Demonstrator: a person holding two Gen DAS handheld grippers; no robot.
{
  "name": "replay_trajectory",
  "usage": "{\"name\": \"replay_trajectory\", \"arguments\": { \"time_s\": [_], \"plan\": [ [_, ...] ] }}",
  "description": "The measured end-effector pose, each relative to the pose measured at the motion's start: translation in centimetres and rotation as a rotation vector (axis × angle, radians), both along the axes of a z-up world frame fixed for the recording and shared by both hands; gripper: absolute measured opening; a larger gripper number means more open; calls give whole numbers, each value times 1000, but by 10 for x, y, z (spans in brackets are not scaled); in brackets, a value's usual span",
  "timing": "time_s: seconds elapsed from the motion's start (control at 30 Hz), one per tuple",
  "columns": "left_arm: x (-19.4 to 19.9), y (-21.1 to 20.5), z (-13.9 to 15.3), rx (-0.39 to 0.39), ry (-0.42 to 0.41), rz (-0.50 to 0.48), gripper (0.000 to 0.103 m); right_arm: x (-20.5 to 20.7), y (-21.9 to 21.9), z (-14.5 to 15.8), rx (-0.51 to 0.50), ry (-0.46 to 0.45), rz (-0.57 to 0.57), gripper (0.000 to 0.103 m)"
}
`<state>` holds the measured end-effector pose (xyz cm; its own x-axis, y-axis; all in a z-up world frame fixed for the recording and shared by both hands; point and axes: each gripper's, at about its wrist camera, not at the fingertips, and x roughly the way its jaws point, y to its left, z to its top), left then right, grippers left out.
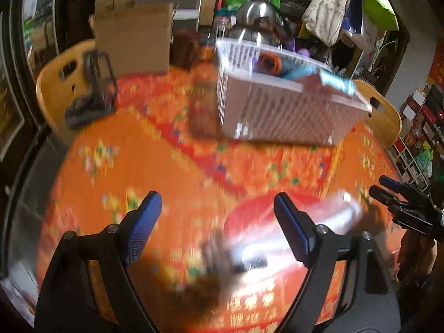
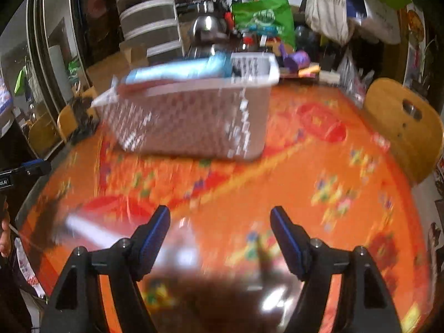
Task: Organize soft objects
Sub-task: 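Move both tools to the clear plastic bag and grasp its end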
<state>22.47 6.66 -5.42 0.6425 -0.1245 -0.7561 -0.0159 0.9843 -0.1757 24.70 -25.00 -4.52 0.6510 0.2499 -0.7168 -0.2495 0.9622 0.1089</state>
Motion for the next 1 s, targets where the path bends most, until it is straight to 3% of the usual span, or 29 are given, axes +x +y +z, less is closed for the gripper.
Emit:
{"name": "replay_trajectory", "arguments": {
  "time_s": [0.2,0.3,0.53,0.7,0.87,0.93,1.0],
  "plan": [
    [-32,-1,-44,-100,53,-46,81,-27,26,-32,-80,34,87,74],
    [-40,-12,-56,-72,70,-76,81,-27,33,-44,-56,81,130,74],
    [-37,-30,-61,-29,55,-115,82,-29,51,-50,-98,76,192,74],
    [-24,-51,-62,62,46,-139,82,-33,65,-52,-157,56,192,72],
    [-17,-59,-64,82,34,-152,78,-32,60,-51,-147,49,167,52],
    [-15,-60,-63,95,31,-161,63,-32,57,-50,-143,45,156,43],
    [-10,-57,-62,89,33,-161,58,-33,57,-49,-143,40,154,39]
  ]
}}
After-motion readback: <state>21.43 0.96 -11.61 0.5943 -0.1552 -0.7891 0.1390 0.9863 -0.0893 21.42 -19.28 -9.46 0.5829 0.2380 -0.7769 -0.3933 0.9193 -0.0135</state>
